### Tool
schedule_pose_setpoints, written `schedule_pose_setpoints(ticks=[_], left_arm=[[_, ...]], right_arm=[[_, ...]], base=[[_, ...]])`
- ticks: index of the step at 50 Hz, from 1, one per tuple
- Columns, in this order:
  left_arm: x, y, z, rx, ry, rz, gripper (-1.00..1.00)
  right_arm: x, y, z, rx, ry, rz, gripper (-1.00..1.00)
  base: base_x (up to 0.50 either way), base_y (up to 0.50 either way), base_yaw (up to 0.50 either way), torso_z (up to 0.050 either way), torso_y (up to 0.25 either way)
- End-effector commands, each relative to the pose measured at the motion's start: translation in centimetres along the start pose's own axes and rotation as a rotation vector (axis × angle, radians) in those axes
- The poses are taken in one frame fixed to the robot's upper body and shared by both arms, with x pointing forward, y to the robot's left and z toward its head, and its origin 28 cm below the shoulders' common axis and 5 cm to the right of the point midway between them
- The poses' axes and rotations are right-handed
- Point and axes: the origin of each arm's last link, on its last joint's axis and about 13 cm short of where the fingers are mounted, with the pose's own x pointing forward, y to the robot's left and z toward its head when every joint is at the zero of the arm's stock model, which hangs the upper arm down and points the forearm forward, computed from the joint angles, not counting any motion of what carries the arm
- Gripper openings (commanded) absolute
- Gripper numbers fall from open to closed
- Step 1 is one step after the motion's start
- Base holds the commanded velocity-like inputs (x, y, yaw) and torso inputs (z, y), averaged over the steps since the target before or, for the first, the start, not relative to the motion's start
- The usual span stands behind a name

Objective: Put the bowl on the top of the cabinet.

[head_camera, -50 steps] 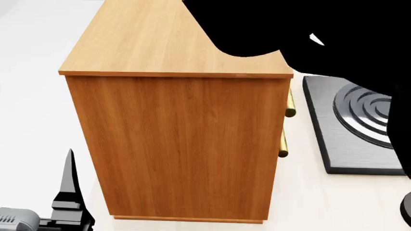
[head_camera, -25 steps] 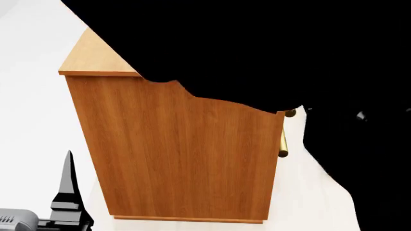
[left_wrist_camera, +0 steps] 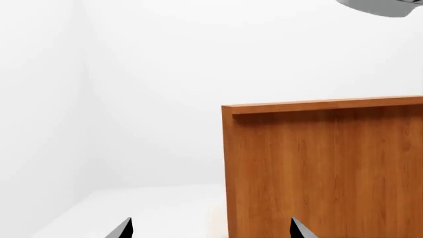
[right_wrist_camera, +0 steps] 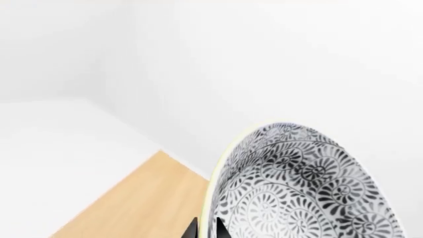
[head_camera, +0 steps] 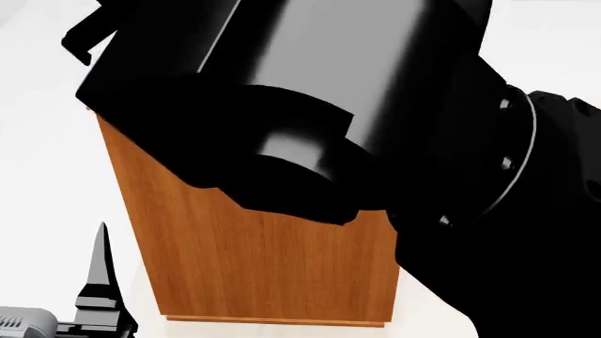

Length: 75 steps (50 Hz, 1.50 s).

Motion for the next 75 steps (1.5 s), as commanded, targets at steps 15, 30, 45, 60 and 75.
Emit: schedule_pose_setpoints(ticks=[15, 30, 45, 60, 75], left_arm=[[-0.1, -0.1, 0.1, -0.004, -0.001, -0.005, 1.00], [-0.1, 0.0, 0.0, -0.004, 0.001, -0.004, 1.00], [-0.1, 0.0, -0.2, -0.005, 0.005, -0.004, 1.00], [-0.1, 0.0, -0.3, -0.006, 0.010, -0.005, 1.00], [-0.1, 0.0, -0.5, -0.007, 0.014, -0.003, 1.00]], right_arm=[[1.2, 1.6, -3.4, -0.058, 0.062, 0.011, -1.00], [1.7, 1.7, -4.4, -0.064, 0.086, 0.014, -1.00], [2.3, 2.4, -5.7, -0.061, 0.107, 0.030, -1.00], [2.1, 3.2, -5.2, -0.074, 0.093, 0.063, -1.00], [1.5, 1.9, -3.1, -0.035, 0.059, 0.031, 1.00]], base=[[0.00, 0.00, 0.00, 0.000, 0.001], [0.00, 0.00, 0.00, 0.000, 0.001], [0.00, 0.00, 0.00, 0.001, 0.001], [0.00, 0.00, 0.00, 0.000, 0.000], [0.00, 0.00, 0.00, 0.000, 0.001]])
